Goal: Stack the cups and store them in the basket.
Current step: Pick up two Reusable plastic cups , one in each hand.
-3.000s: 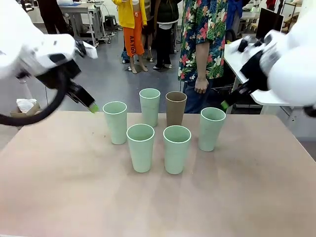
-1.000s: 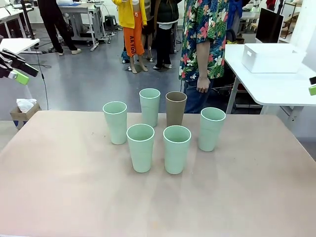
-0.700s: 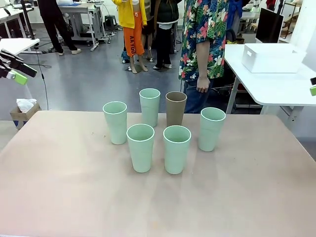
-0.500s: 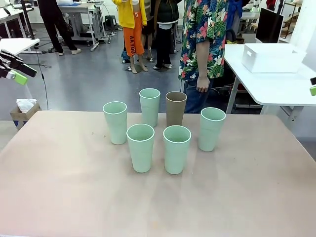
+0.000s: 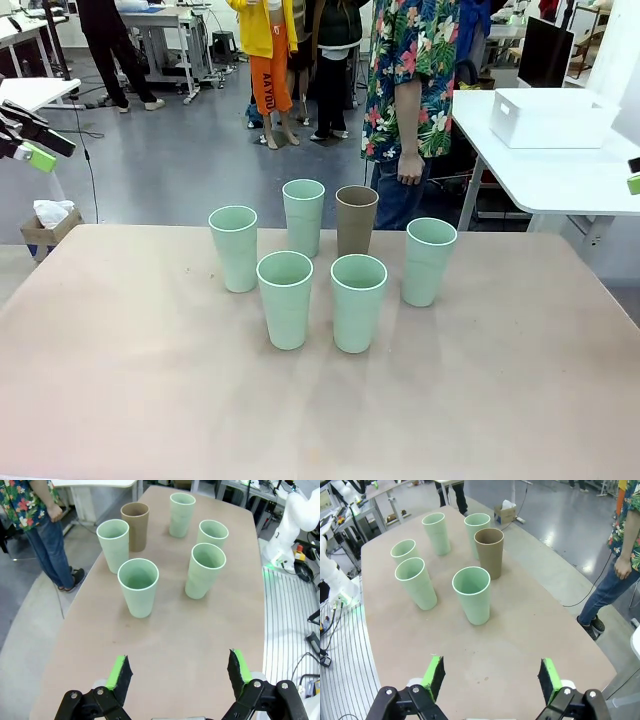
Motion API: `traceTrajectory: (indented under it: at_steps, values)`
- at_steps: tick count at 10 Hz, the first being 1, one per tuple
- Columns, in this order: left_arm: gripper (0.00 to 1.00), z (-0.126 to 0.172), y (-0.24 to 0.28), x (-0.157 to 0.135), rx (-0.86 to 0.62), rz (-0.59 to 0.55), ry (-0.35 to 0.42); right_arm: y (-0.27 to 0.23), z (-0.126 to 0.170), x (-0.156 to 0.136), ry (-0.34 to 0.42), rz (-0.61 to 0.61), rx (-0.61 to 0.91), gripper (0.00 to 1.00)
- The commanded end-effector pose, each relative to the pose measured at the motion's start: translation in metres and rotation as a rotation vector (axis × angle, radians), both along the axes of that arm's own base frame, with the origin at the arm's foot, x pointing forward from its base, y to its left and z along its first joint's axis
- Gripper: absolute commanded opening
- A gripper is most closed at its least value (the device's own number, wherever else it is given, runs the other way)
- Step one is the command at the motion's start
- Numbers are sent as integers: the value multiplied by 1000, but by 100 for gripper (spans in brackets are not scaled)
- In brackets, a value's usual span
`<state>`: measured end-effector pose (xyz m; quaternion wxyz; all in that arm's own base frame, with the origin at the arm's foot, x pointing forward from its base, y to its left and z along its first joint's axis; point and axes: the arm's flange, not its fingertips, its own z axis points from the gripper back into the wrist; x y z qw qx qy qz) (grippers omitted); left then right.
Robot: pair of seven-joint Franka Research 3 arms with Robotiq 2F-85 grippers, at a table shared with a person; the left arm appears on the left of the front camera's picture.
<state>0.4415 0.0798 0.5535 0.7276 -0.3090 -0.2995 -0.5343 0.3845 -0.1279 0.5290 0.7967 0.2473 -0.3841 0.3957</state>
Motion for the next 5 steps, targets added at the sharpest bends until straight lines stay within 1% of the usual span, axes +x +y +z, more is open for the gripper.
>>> traceTrajectory:
  at_steps: [1, 5]
  values:
    - [100, 1, -1, 0, -7, -10, -6, 0, 1, 4, -31, 13, 20, 100]
    - [100, 1, -1, 0, -7, -10, -6, 0, 1, 4, -31, 13, 20, 100]
